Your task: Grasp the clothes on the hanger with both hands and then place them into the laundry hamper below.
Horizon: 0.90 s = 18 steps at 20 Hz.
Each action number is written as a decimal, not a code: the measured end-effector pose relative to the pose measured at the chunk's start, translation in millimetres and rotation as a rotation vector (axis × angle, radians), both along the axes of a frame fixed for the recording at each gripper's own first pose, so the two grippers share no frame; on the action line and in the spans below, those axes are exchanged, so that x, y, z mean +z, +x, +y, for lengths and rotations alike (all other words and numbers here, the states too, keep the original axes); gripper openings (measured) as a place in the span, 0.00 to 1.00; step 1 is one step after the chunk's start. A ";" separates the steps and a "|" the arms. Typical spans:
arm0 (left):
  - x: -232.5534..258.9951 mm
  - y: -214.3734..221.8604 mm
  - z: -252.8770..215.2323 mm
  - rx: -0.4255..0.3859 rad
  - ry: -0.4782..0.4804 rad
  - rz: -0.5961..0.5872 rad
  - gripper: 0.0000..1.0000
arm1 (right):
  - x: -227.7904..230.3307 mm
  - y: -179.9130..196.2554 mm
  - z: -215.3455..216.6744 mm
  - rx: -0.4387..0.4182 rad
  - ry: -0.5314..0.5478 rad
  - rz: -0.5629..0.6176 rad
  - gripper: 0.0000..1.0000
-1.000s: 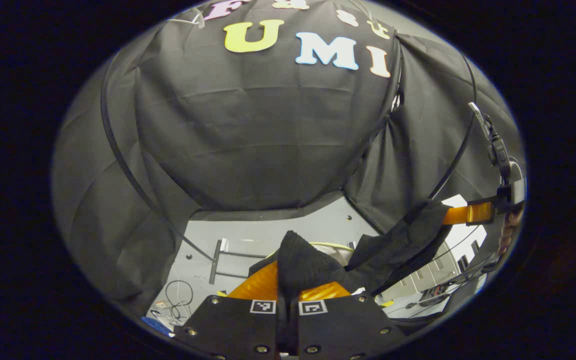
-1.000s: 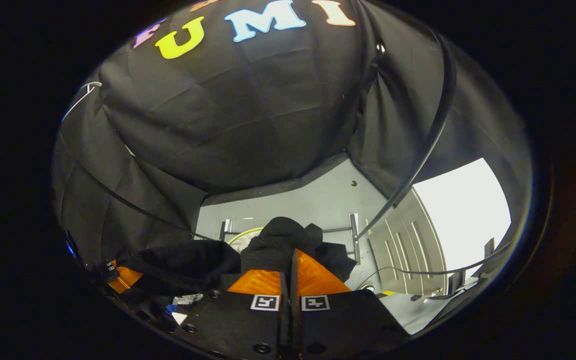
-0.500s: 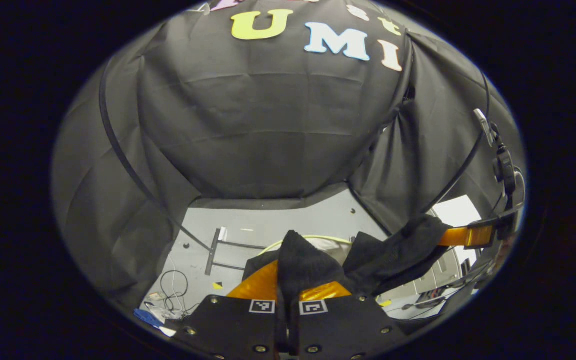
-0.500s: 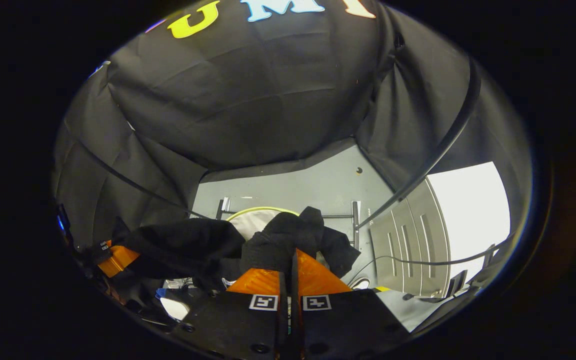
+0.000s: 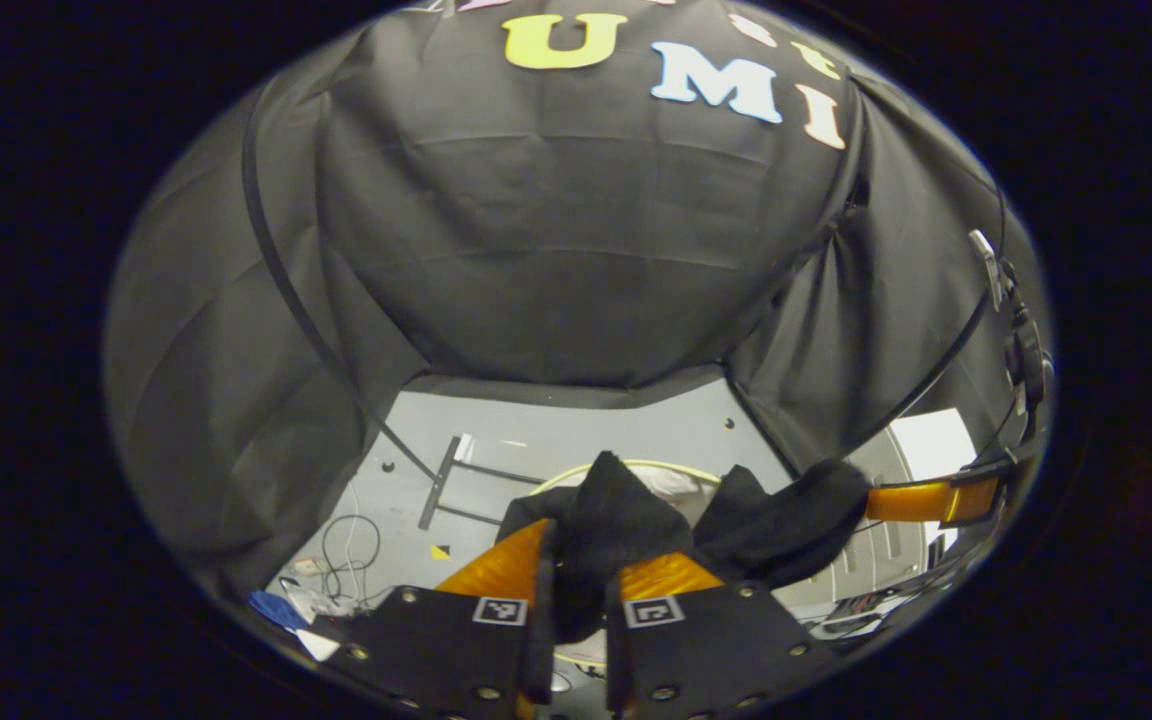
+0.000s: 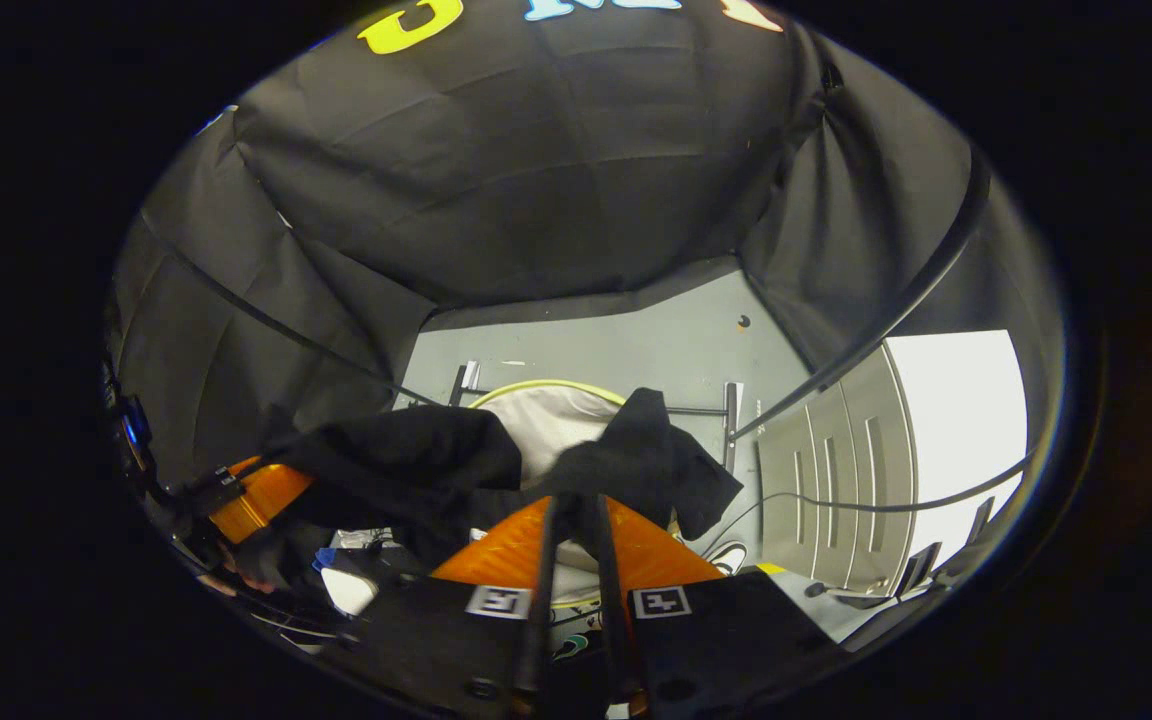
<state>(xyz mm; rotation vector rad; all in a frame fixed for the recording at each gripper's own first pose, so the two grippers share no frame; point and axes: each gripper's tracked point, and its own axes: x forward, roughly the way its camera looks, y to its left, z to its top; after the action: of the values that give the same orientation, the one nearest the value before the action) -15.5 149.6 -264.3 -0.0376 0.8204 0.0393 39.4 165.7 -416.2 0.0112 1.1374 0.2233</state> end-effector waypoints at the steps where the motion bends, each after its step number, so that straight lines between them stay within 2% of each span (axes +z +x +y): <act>1: 1.3 -3.4 -1.7 0.010 -0.014 0.007 0.36 | 0.4 -2.8 0.9 0.011 0.010 0.003 0.48; 4: -0.9 -7.1 -0.7 0.038 -0.017 0.022 0.85 | 3.0 0.4 -0.4 0.016 0.000 -0.018 0.89; 5: -1.0 -8.2 4.1 0.048 -0.004 0.022 0.86 | 9.3 -2.0 -1.0 0.014 -0.004 -0.026 0.98; 6: 1.5 -8.5 6.4 0.056 0.005 0.017 0.94 | 13.4 -2.5 -2.4 0.009 -0.012 -0.036 0.99; 7: 2.6 -8.2 7.0 0.061 0.009 0.010 0.90 | 17.3 -3.1 -4.2 0.004 -0.015 -0.047 0.98; 10: 12.0 -7.2 9.6 0.061 0.029 -0.014 0.90 | 30.7 -6.2 -10.9 -0.010 -0.024 -0.077 0.98; 12: 20.0 -13.2 15.8 0.045 0.060 -0.044 0.90 | 40.8 -7.0 -17.3 -0.023 -0.033 -0.112 0.98; 13: 24.1 -12.5 19.5 0.035 0.081 -0.057 0.94 | 45.4 -7.6 -21.4 -0.033 -0.035 -0.134 0.98; 15: 37.2 -8.6 24.7 0.010 0.128 -0.106 0.90 | 60.0 -8.1 -28.9 -0.059 -0.035 -0.181 0.98; 16: 43.1 -5.8 25.2 -0.005 0.139 -0.135 0.94 | 67.9 -8.2 -31.5 -0.070 -0.033 -0.203 0.98; 18: 56.0 0.7 21.2 -0.027 0.133 -0.187 0.90 | 84.8 -10.7 -37.4 -0.084 -0.036 -0.251 0.98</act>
<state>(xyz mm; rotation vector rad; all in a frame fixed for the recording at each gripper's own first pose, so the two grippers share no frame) -14.8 170.8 -208.3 0.0946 0.6293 0.0640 28.8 128.3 -331.3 -0.0007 0.8888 0.1251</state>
